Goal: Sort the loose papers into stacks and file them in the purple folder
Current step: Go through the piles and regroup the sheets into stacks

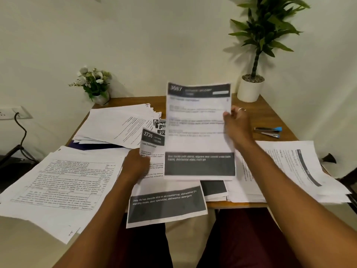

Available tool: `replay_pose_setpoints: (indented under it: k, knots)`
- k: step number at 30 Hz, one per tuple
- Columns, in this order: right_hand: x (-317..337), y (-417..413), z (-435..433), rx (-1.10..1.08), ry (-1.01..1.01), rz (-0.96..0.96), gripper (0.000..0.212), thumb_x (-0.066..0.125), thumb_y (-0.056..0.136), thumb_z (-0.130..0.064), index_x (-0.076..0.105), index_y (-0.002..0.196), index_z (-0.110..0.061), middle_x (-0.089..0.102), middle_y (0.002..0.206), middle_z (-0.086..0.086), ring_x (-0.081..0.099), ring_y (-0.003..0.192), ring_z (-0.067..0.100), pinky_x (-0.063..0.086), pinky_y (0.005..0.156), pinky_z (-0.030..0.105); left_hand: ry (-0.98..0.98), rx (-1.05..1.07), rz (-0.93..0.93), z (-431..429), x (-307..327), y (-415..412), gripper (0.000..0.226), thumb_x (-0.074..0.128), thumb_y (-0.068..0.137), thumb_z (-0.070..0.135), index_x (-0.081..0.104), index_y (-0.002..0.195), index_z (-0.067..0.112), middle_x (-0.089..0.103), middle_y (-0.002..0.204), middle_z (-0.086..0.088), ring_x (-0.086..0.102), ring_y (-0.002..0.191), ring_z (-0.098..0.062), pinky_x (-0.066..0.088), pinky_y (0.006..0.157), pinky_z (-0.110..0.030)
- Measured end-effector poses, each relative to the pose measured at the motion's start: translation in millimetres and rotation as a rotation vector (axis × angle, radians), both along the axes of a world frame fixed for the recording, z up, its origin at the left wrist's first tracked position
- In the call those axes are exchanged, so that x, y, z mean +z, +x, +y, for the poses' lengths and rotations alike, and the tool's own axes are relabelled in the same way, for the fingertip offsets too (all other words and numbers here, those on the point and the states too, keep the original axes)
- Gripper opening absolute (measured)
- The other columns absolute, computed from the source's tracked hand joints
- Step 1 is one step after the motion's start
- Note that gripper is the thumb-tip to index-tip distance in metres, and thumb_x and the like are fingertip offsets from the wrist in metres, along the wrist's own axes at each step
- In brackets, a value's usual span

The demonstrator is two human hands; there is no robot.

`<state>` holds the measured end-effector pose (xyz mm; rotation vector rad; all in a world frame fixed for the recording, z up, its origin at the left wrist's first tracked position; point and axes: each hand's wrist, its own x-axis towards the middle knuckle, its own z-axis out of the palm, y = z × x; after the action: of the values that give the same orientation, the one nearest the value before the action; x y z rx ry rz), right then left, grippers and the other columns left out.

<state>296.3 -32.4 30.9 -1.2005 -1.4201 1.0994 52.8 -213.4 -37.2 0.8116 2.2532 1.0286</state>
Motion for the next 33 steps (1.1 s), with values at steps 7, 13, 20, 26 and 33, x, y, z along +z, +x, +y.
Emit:
replay_pose_setpoints:
  k: [7, 13, 20, 26, 33]
  knots:
    - [-66.6, -31.7, -49.6, 0.283, -0.118, -0.316, 0.026, 0.051, 0.101, -0.008, 0.055, 0.12, -0.026, 0.065, 0.117, -0.006, 0.063, 0.106, 0.014, 0.05, 0.076, 0.023, 0.148, -0.006, -0.098, -2.4, 13.3, 19.2, 0.049, 0.044, 0.102, 0.058, 0.067, 0.093, 0.016, 0.075, 0.084, 0.0, 0.072, 0.075, -0.02, 0.056, 0.066, -0.032]
    - [-80.6, -36.6, -59.0, 0.281, -0.137, -0.414, 0.034, 0.055, 0.096, -0.01, 0.046, 0.124, -0.027, 0.062, 0.126, -0.002, 0.06, 0.097, 0.012, 0.054, 0.084, 0.034, 0.254, 0.083, -0.156, 4.7, 14.8, 36.4, 0.054, 0.039, 0.095, 0.071, 0.063, 0.109, 0.025, 0.069, 0.109, 0.009, 0.068, 0.094, -0.018, 0.053, 0.082, -0.035]
    - [-76.9, -33.0, -55.6, 0.262, -0.067, -0.531, 0.024, 0.062, 0.095, -0.022, 0.056, 0.118, -0.023, 0.064, 0.113, -0.006, 0.061, 0.095, 0.012, 0.049, 0.078, 0.029, 0.141, -0.006, 0.026, -0.5, -8.2, 23.7, 0.013, 0.06, 0.098, 0.023, 0.07, 0.106, 0.019, 0.075, 0.097, -0.002, 0.073, 0.077, -0.022, 0.062, 0.072, -0.041]
    - [-77.0, -17.3, -31.8, 0.015, 0.082, -0.617, 0.012, 0.06, 0.098, -0.027, 0.068, 0.089, -0.024, 0.065, 0.115, 0.003, 0.063, 0.101, 0.02, 0.049, 0.079, 0.031, 0.163, 0.006, 0.12, 1.6, -13.3, 26.3, 0.01, 0.059, 0.099, 0.018, 0.065, 0.105, 0.023, 0.069, 0.1, 0.003, 0.068, 0.084, -0.02, 0.051, 0.065, -0.029]
    - [-79.0, -11.2, -22.5, 0.076, -0.012, -0.534, 0.045, 0.076, 0.091, -0.022, 0.06, 0.133, -0.017, 0.063, 0.134, 0.004, 0.062, 0.12, 0.025, 0.052, 0.096, 0.037, 0.128, -0.009, 0.166, 7.0, -19.5, 23.2, 0.009, 0.06, 0.098, 0.019, 0.065, 0.106, 0.021, 0.068, 0.097, 0.002, 0.068, 0.082, -0.021, 0.049, 0.062, -0.028]
